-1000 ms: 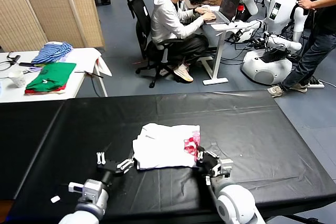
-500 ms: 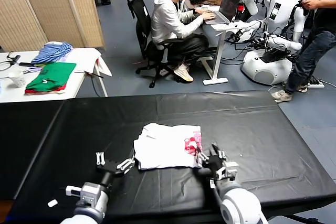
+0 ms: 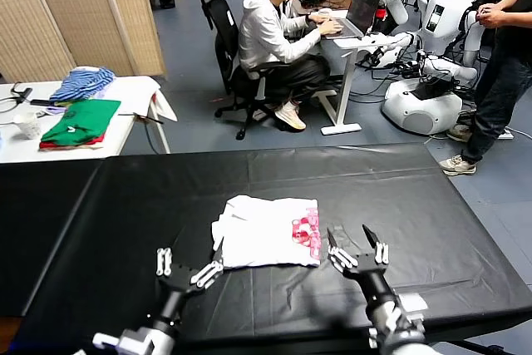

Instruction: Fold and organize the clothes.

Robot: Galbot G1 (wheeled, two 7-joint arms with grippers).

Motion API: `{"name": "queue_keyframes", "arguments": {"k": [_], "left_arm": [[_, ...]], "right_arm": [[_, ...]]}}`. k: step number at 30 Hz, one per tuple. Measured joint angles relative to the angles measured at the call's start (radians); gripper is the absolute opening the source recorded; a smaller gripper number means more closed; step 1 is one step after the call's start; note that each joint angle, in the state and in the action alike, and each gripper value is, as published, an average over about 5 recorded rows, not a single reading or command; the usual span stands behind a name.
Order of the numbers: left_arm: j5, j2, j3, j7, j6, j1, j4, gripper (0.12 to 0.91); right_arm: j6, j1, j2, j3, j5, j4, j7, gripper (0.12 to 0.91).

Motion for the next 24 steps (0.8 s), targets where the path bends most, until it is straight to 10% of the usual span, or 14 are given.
{"name": "queue_keyframes", "arguments": {"k": [24], "left_arm": [[-0.014, -0.035, -0.013, 0.0, -0.074, 0.059, 0.001, 0.907]], "right_arm": [[0.036, -0.077, 0.01, 0.014, -0.024, 0.024, 0.005, 0.907]]}}
